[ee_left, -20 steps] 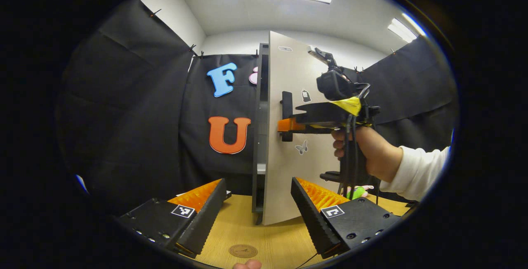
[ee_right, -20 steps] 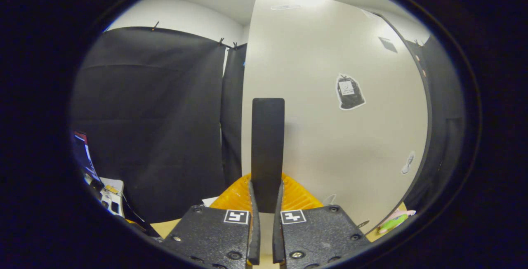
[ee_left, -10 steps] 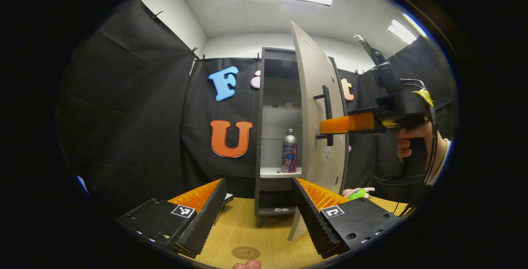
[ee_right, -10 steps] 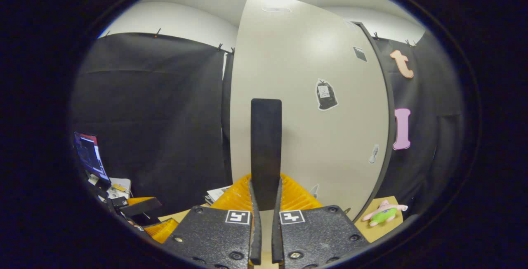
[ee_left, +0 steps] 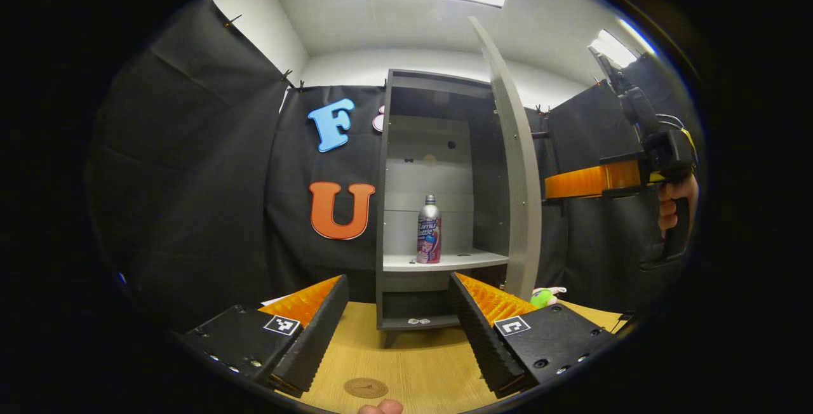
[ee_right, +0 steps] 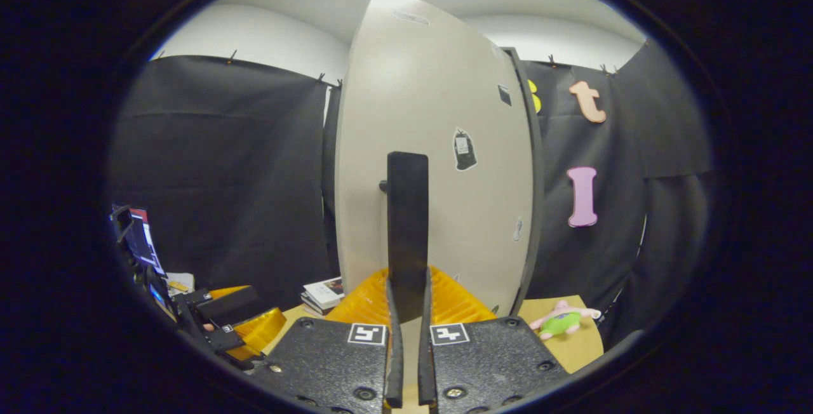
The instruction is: Open the cabinet door with the right hand, grasp the bottle in the cabinet with the left hand and place it on the coaster, then close the cabinet door with the right hand.
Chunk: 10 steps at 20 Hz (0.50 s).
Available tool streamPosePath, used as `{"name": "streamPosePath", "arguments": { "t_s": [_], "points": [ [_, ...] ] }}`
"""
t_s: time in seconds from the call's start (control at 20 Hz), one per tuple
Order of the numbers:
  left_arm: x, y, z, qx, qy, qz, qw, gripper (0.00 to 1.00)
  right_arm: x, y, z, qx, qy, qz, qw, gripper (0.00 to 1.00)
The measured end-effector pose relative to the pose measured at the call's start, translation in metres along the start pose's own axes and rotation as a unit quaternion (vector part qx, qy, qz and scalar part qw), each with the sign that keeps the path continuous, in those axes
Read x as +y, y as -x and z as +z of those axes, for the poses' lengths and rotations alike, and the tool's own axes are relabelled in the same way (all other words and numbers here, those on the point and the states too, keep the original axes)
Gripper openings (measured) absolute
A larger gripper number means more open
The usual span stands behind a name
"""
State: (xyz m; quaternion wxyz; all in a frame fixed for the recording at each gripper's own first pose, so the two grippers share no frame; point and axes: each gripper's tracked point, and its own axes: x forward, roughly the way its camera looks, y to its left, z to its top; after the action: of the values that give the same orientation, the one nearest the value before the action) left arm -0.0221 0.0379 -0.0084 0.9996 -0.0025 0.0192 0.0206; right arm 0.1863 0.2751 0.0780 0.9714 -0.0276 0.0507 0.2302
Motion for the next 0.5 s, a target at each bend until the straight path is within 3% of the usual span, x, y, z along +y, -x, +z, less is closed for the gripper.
{"name": "streamPosePath", "arguments": {
  "t_s": [0.25, 0.5],
  "points": [
    [-0.034, 0.001, -0.004, 0.008, 0.0, -0.032, 0.999, 0.95, -0.013, 0.009, 0.0, 0.001, -0.01, -0.032, 0.999, 0.12],
    [-0.052, 0.005, -0.01, 0.017, 0.0, -0.045, 0.999, 0.95, -0.041, 0.018, 0.002, -0.002, 0.005, -0.088, 0.996, 0.1]
  ]
}}
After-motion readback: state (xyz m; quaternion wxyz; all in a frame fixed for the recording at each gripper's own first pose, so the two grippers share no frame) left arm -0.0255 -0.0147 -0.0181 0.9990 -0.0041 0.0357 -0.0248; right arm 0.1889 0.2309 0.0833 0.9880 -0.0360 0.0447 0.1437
